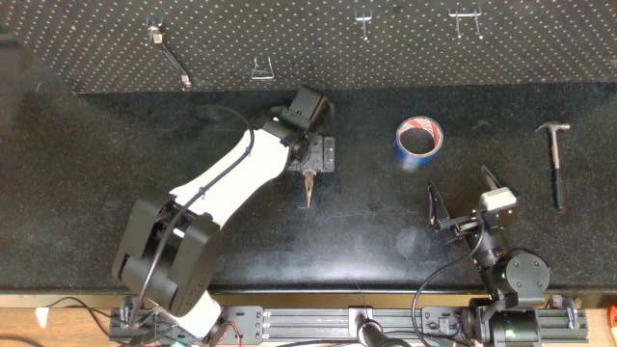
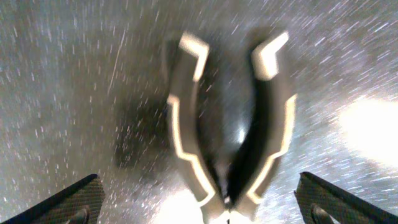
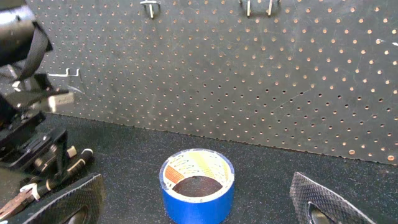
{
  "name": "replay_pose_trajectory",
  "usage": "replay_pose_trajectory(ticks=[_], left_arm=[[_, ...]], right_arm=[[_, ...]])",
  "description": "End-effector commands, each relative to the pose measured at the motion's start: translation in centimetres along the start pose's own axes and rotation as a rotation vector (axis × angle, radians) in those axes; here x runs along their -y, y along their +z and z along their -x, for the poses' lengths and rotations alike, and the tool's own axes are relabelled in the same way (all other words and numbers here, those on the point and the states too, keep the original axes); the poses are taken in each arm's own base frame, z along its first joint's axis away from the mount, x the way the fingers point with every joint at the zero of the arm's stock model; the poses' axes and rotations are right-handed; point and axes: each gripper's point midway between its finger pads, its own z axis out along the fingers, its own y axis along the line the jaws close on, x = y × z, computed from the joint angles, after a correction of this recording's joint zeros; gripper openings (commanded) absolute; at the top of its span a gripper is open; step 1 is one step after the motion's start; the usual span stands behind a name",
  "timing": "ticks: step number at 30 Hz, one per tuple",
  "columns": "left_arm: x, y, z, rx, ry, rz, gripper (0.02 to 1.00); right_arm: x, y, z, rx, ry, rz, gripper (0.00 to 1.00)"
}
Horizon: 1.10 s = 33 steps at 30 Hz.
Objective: Place Tools Onto Pegboard
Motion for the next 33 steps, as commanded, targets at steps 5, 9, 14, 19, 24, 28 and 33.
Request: replay_pose_trajectory(ticks=[5, 9, 14, 19, 24, 28, 33], left_arm=[[0.6, 1.0, 1.8, 0.018, 0.066, -0.01, 0.996], [0.5, 1.6, 2.4, 0.023, 0.056, -0.011, 0.996], [0.9, 1.7, 3.2, 0.045, 0.055, -0.024, 0.996], [1.2, 2.2, 3.1, 0.036, 0.055, -0.035, 0.998], [1.2, 2.3, 3.0, 0.032, 0.056, -0.035, 0.996], [1.1, 2.4, 2.9, 0.028, 0.056, -0.033, 0.996], [1.2, 2.8, 2.5, 0.011, 0.059, -0.03, 0.998]], right_arm=[[-0.3, 0.0, -0.1, -0.001, 0.014, 0.014, 0.976], [-0.3, 0.0, -0.1, -0.001, 0.014, 0.014, 0.976], [-0.3, 0.0, -0.1, -0.001, 0.015, 0.014, 0.976], [-0.3, 0.0, -0.1, -0.001, 0.014, 0.014, 0.976], [-0.3, 0.0, -0.1, -0.001, 0.015, 0.014, 0.976], [-0.3, 0.0, -0.1, -0.001, 0.015, 0.014, 0.976], [-0.3, 0.0, -0.1, -0.001, 0.014, 0.014, 0.976]])
